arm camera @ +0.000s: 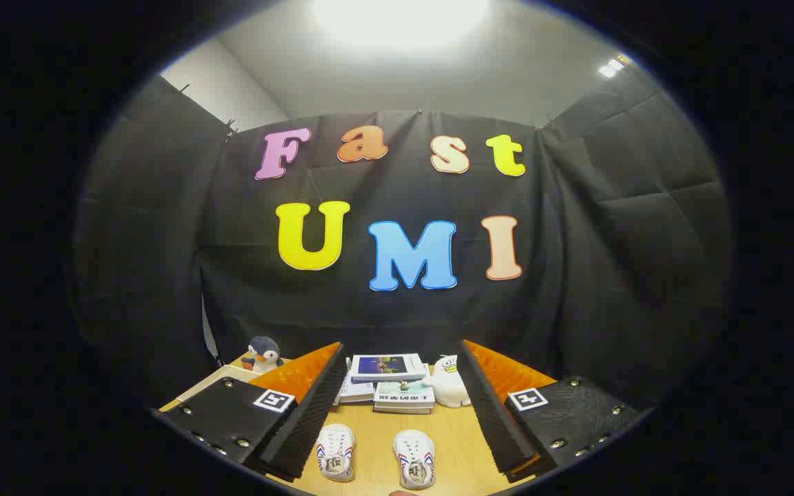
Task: Open the storage box then place both shoes into the box .Put the left shoe in first, then the right shoe, with the right side of both shoes facing outward in a uniform manner.
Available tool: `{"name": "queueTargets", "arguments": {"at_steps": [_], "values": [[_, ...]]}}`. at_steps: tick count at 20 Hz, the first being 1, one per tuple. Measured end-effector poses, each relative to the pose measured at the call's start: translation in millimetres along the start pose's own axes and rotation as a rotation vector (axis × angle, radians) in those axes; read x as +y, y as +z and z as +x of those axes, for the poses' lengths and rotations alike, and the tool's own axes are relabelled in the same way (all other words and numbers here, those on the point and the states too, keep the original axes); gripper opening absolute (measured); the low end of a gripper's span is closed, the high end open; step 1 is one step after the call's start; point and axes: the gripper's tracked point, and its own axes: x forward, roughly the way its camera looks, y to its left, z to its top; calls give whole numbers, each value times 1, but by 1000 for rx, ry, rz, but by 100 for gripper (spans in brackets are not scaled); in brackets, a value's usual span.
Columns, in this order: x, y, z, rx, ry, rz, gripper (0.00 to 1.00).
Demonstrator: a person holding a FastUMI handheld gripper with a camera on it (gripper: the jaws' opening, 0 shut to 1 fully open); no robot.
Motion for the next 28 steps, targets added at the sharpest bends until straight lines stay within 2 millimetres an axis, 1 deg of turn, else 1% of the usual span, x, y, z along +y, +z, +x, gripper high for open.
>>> {"name": "queueTargets", "arguments": {"at_steps": [3, 6, 9, 11, 14, 17, 22, 26, 28], "values": [[7, 2, 3, -15, 13, 18, 97], [12, 4, 11, -15, 46, 12, 97], [10, 5, 19, -18, 53, 21, 97], [4, 5, 24, -20, 40, 10, 97], [8, 6, 31, -17, 63, 23, 97], [4, 4, 38, -9, 69, 26, 97], [6, -13, 52, 44, 90, 55, 97], [12, -28, 71, 84, 124, 71, 97], [25, -43, 78, 124, 173, 71, 97]]}}
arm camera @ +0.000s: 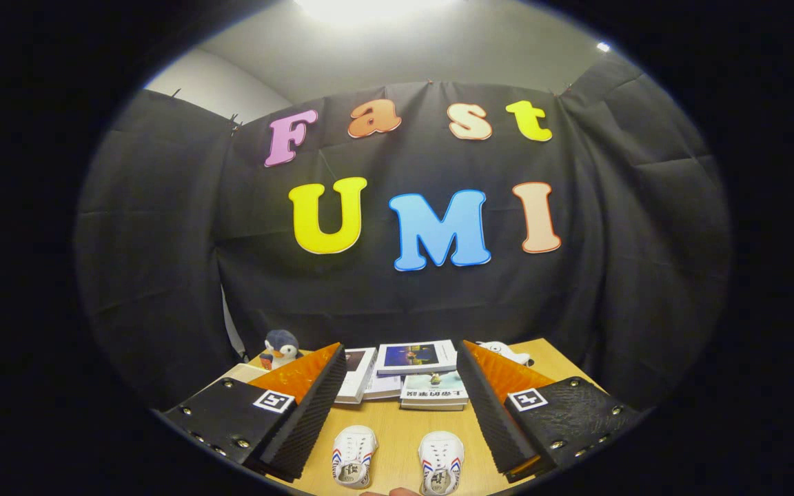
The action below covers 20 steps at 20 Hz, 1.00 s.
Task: Open the storage box then place both shoes into the box .Put the left shoe in first, then the right shoe, with the right side of both shoes facing outward in a uniform manner.
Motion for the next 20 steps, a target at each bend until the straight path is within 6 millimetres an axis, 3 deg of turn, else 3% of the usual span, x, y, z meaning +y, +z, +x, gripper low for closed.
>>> {"name": "queueTargets", "arguments": {"at_steps": [6, 13, 20], "values": [[46, -52, 36, 168, 188, 45, 99], [117, -121, 66, 368, 447, 124, 99], [156, -212, 101, 643, 572, 235, 99]]}}
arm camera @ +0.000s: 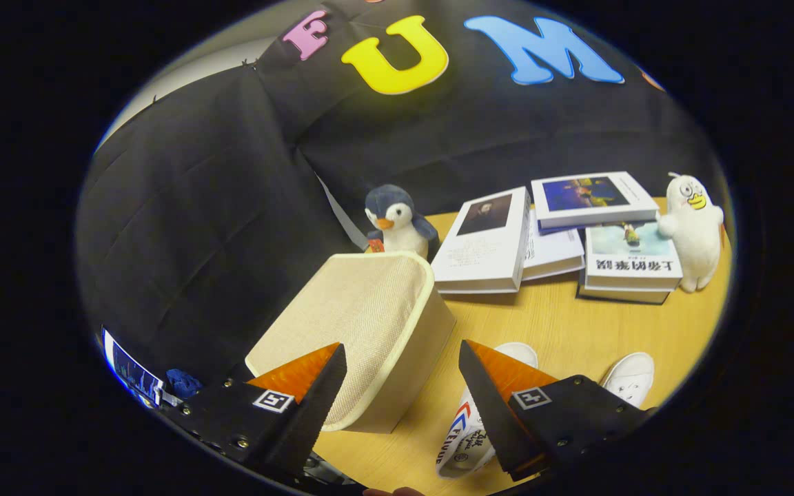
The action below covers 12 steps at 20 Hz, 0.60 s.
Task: Open the storage box then place both shoes into the box .Put the left shoe in first, then the right shoe, with the right side of both shoes facing outward in a uniform manner.
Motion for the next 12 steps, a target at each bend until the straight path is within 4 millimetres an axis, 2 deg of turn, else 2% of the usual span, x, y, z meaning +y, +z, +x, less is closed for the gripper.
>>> {"name": "queueTargets", "arguments": {"at_steps": [5, 8, 12], "values": [[25, -14, 29, 80, 174, 197, 99], [27, -24, 44, 136, 209, 270, 97], [36, -23, 51, 156, 260, 365, 96]]}}
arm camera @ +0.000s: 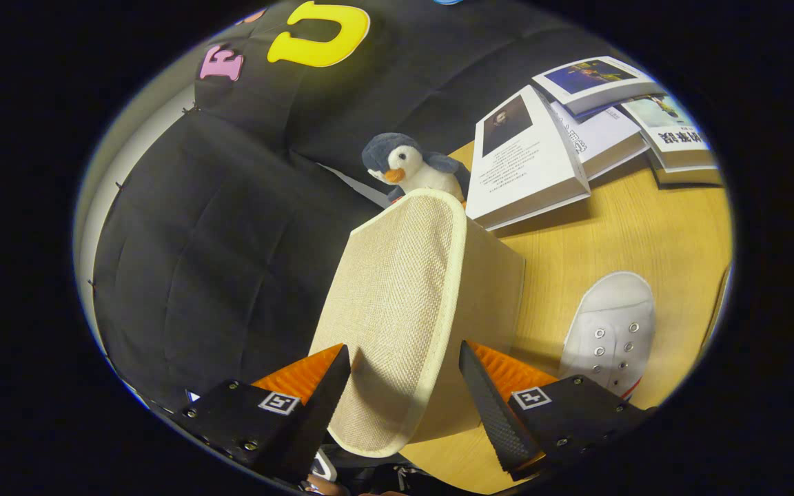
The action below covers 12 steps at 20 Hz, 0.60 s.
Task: Open the storage box then place both shoes into the box .Put the left shoe in first, then the right shoe, with the right side of both shoes facing outward in a uniform manner.
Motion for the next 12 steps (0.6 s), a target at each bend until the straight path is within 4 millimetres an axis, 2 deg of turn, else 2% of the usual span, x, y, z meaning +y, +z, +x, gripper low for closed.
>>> {"name": "queueTargets", "arguments": {"at_steps": [1, 3, 4, 5, 6, 7, 9, 12], "values": [[1, 1, 0, 5, 7, 22, 95], [9, 6, -1, -4, 29, 51, 78], [8, 9, -5, -13, 28, 51, 63], [6, 12, -5, -14, 27, 65, 55], [9, 12, -6, 1, 40, 107, 32], [13, 9, -8, 27, 66, 135, 22], [18, 13, -13, 42, 96, 141, 22], [42, 21, -20, 28, 136, 114, 22]]}}
